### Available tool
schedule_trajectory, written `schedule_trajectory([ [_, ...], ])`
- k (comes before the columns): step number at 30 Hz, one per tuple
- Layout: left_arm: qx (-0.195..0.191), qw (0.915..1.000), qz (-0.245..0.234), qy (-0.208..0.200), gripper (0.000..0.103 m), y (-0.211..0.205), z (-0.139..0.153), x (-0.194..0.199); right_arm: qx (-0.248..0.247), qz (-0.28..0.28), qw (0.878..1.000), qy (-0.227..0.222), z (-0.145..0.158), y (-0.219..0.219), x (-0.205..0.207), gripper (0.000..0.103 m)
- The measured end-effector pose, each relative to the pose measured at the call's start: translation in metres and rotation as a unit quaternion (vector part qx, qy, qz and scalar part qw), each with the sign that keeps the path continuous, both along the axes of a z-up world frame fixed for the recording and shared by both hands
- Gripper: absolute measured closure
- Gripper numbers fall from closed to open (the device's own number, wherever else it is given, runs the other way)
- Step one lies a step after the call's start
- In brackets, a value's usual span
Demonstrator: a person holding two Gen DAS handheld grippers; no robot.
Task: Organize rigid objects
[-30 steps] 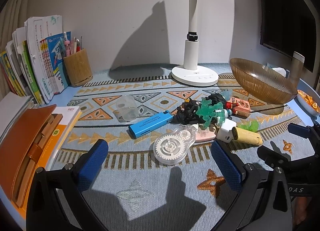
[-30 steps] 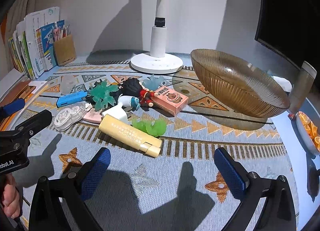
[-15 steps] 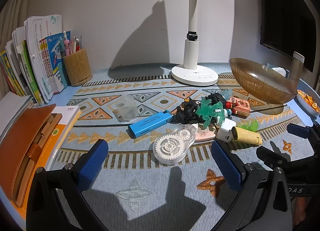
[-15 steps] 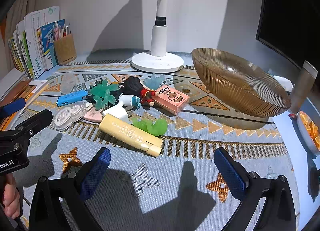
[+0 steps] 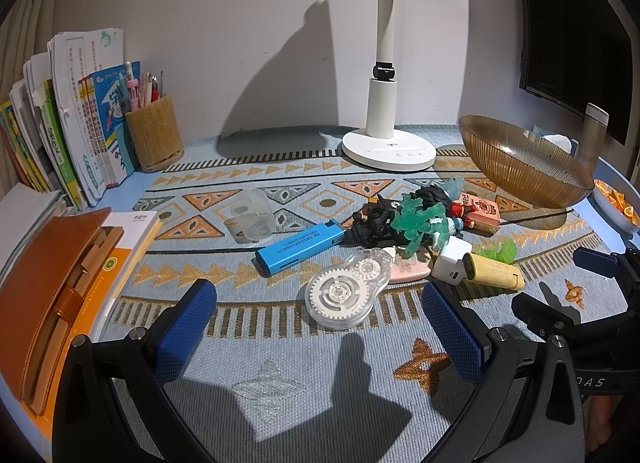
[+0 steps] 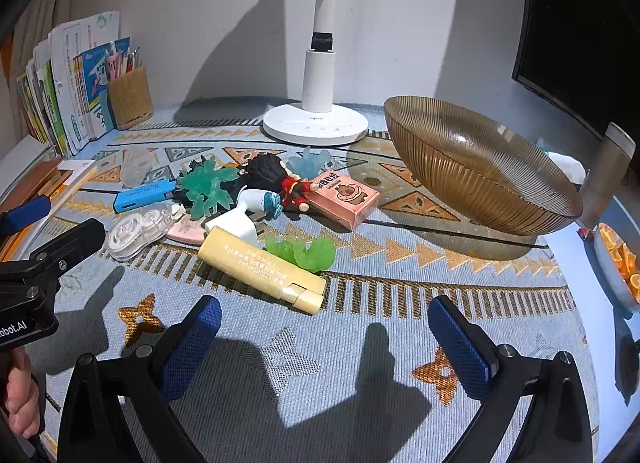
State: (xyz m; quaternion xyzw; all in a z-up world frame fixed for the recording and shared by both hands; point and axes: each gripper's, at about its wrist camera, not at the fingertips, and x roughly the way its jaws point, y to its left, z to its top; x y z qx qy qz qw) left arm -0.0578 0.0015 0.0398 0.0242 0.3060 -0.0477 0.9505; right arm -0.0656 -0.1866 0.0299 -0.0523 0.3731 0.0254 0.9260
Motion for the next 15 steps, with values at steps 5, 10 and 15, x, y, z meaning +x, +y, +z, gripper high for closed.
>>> schedule_trajectory([
  [5, 0.000, 1.0000, 0.000, 0.000, 0.000, -0.0008, -0.0004, -0.0003, 0.001, 0.000, 1.000, 0.000, -0.0004, 0.0004, -0.0001, 0.000],
  [10, 0.002, 1.0000, -0.002, 0.004, 0.000, -0.0034, -0.0026, -0.0003, 0.000, -0.001, 1.000, 0.003, -0.0017, 0.0017, 0.0003, 0.000],
  [15, 0.003, 1.0000, -0.003, 0.006, 0.000, -0.0037, -0.0029, -0.0005, -0.002, -0.001, 1.000, 0.003, -0.0016, 0.0018, 0.0001, 0.000],
])
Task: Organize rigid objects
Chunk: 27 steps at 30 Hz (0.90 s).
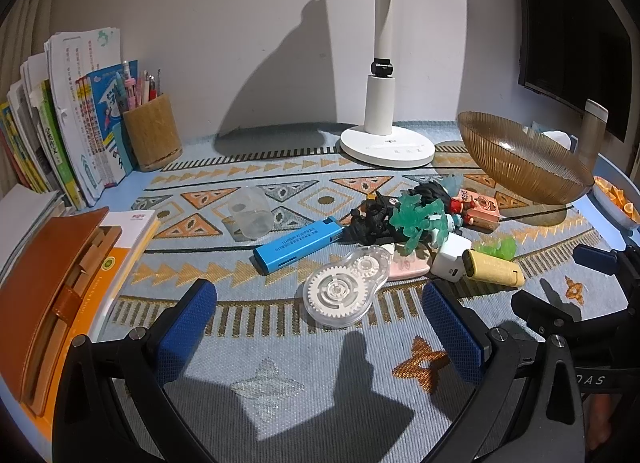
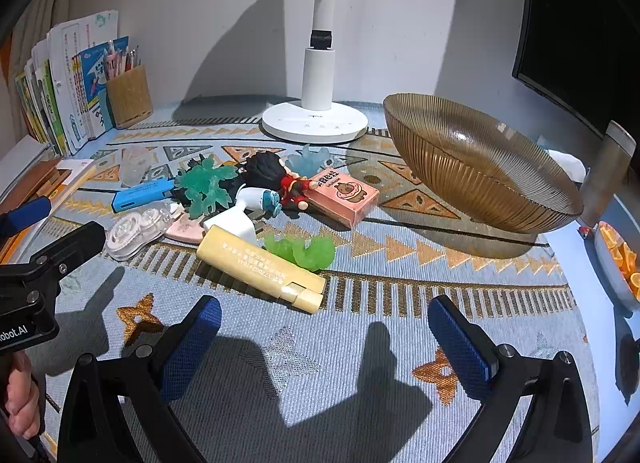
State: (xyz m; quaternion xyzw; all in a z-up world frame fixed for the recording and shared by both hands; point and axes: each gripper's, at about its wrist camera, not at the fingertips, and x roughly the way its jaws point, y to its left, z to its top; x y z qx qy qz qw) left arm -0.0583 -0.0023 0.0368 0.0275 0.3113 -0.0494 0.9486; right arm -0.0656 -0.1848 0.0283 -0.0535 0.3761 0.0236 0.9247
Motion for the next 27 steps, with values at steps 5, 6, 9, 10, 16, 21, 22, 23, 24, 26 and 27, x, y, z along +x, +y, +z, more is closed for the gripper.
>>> schedule_trajectory([
  [5, 0.000, 1.0000, -0.002, 0.003, 0.000, 0.000, 0.000, 0.000, -0.002, -0.001, 1.000, 0.000, 0.000, 0.000, 0.001, 0.000],
  [6, 0.000, 1.0000, -0.005, 0.006, 0.000, 0.000, 0.000, 0.001, -0.002, 0.000, 1.000, 0.001, 0.000, 0.000, 0.001, 0.000],
  [9, -0.009, 0.9976, -0.051, 0.046, 0.000, -0.001, -0.003, 0.008, 0.007, 0.003, 1.000, 0.007, 0.000, -0.003, 0.004, 0.000],
  [10, -0.020, 0.9948, -0.077, 0.063, 0.000, 0.000, -0.004, 0.012, 0.019, 0.013, 1.000, 0.015, 0.001, -0.005, 0.004, 0.000],
  [16, 0.029, 0.9838, -0.137, 0.112, 0.003, -0.004, -0.012, 0.026, 0.008, 0.099, 0.992, 0.074, 0.002, -0.003, 0.016, 0.030],
  [21, 0.021, 0.9712, -0.172, 0.163, 0.021, -0.007, -0.022, 0.052, -0.013, 0.151, 0.984, 0.094, -0.001, 0.010, 0.033, 0.038],
  [22, 0.021, 0.9701, -0.171, 0.171, 0.025, -0.007, -0.025, 0.056, -0.018, 0.158, 0.983, 0.092, -0.002, 0.013, 0.035, 0.040],
  [23, 0.021, 0.9688, -0.170, 0.179, 0.027, -0.006, -0.028, 0.061, -0.019, 0.162, 0.982, 0.093, -0.003, 0.015, 0.038, 0.041],
  [24, 0.020, 0.9684, -0.169, 0.182, 0.028, -0.004, -0.029, 0.063, -0.018, 0.165, 0.982, 0.095, -0.004, 0.016, 0.042, 0.041],
  [26, 0.017, 0.9685, -0.170, 0.181, 0.031, -0.004, -0.028, 0.067, -0.029, 0.165, 0.983, 0.081, -0.002, 0.017, 0.047, 0.042],
  [27, 0.016, 0.9686, -0.171, 0.180, 0.035, -0.006, -0.027, 0.068, -0.028, 0.167, 0.983, 0.078, -0.002, 0.017, 0.049, 0.044],
])
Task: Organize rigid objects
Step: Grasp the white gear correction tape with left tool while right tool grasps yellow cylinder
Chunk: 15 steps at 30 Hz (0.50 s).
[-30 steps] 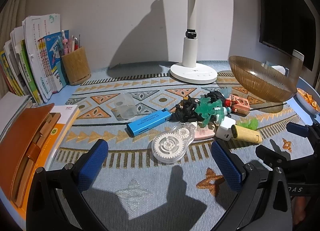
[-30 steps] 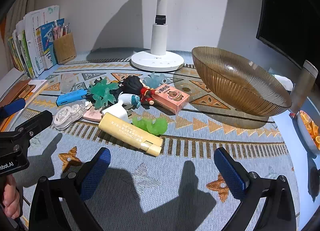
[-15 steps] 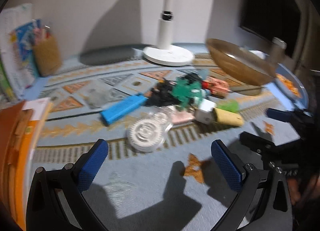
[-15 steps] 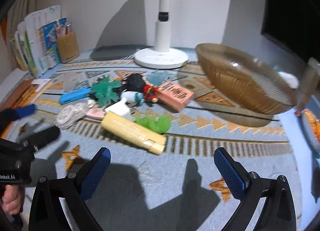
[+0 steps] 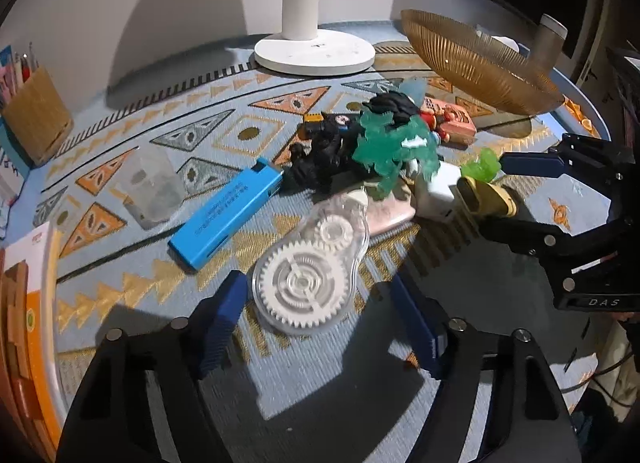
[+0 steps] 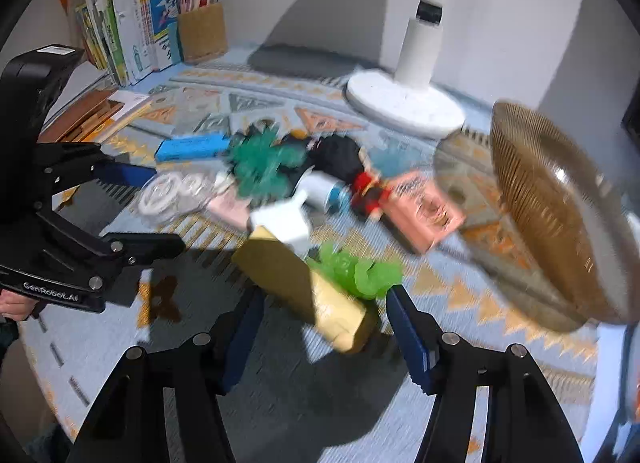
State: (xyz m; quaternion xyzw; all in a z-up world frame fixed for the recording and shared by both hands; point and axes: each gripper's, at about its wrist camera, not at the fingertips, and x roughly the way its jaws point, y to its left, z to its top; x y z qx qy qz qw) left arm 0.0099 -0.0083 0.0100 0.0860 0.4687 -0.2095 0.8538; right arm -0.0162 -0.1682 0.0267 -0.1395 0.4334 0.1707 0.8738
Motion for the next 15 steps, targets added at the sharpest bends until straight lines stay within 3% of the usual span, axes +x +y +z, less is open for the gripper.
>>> schedule_trajectory([
  [3, 0.004, 0.9999, -0.001, -0.012, 0.054, -0.004, 0.002, -0.001, 0.013, -0.008, 1.000, -0.009, 0.004, -0.006, 0.001, 0.057],
  [4, 0.006, 0.9999, -0.001, -0.013, 0.055, -0.005, 0.002, -0.001, 0.019, -0.009, 1.000, -0.013, 0.006, -0.008, -0.001, 0.061],
  [5, 0.003, 0.9999, 0.000, -0.015, 0.055, -0.005, 0.002, -0.002, 0.038, -0.005, 0.999, -0.010, 0.007, -0.011, -0.003, 0.073],
  [6, 0.000, 0.9999, 0.000, -0.015, 0.055, -0.004, 0.003, -0.003, 0.051, -0.004, 0.999, -0.006, 0.009, -0.013, -0.005, 0.079],
  [11, -0.016, 0.9995, 0.009, -0.025, 0.056, -0.003, 0.011, -0.022, 0.091, -0.033, 0.995, 0.004, 0.014, -0.026, -0.013, 0.089],
  [15, -0.058, 0.9977, 0.030, -0.017, 0.056, 0.006, 0.017, -0.041, 0.159, -0.052, 0.985, 0.032, 0.015, -0.048, -0.021, 0.090],
])
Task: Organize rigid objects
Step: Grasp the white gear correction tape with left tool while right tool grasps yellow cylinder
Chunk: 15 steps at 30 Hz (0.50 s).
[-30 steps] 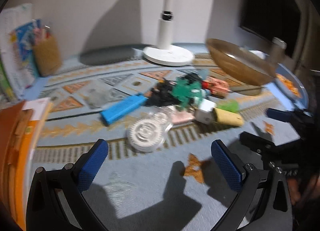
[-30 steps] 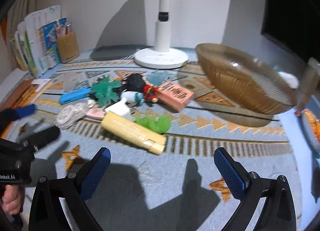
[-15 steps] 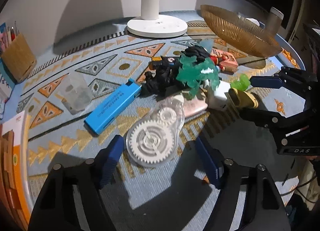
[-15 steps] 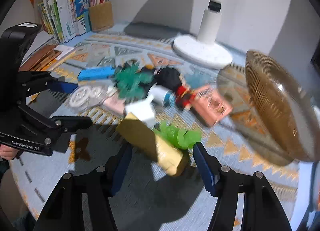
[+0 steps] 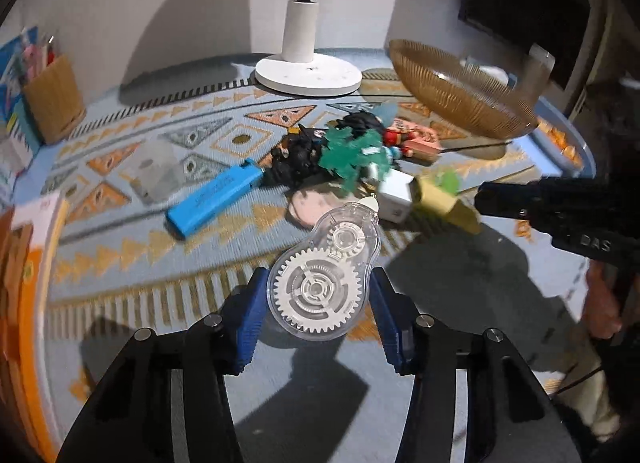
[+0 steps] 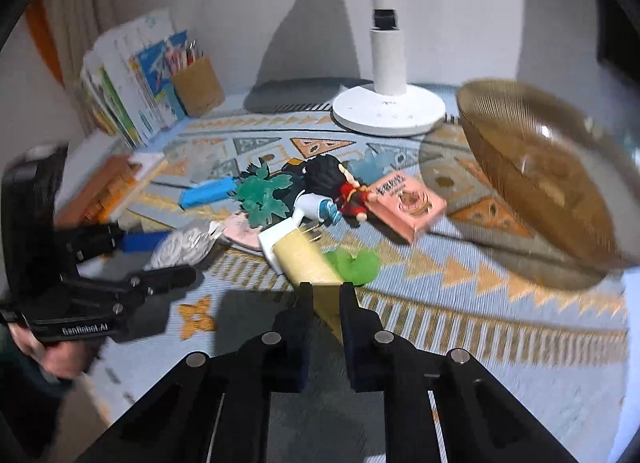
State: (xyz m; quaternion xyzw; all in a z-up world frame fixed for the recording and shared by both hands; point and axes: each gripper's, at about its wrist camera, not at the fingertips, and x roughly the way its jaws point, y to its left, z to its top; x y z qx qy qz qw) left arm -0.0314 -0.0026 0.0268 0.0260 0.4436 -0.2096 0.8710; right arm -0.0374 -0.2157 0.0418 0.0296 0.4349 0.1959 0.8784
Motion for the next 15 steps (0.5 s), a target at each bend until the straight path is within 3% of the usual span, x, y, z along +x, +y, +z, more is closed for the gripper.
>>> schedule_trajectory([
  [2, -0.010, 0.9999, 0.005, 0.002, 0.056, 0.001, 0.000, -0.010, 0.023, 0.004, 1.000, 0.015, -0.003, -0.007, -0.004, 0.090],
  [4, -0.016, 0.9998, 0.007, 0.004, 0.056, 0.001, -0.002, -0.016, 0.018, 0.024, 0.999, 0.029, -0.007, -0.003, -0.007, 0.080],
  [6, -0.021, 0.9997, 0.008, 0.013, 0.056, 0.002, -0.004, -0.019, -0.016, 0.034, 0.999, 0.034, -0.010, 0.006, -0.007, 0.040],
  [7, -0.023, 0.9996, 0.008, 0.016, 0.056, 0.002, -0.005, -0.020, -0.043, 0.040, 0.998, 0.013, -0.008, 0.012, -0.008, 0.036],
  [9, -0.025, 0.9995, 0.011, 0.015, 0.056, 0.003, -0.004, -0.021, -0.078, 0.052, 0.996, -0.008, -0.008, 0.020, -0.005, 0.036],
  [11, -0.025, 0.9995, 0.015, 0.013, 0.056, 0.006, -0.001, -0.023, -0.088, 0.065, 0.994, 0.006, -0.015, 0.026, 0.010, 0.036],
  [13, -0.027, 0.9994, 0.020, 0.010, 0.056, 0.010, 0.001, -0.025, -0.081, 0.072, 0.994, 0.024, -0.024, 0.029, 0.022, 0.049],
  [15, -0.025, 0.9993, 0.026, 0.008, 0.056, 0.012, 0.004, -0.028, -0.102, 0.062, 0.993, 0.019, -0.028, 0.032, 0.022, 0.069],
])
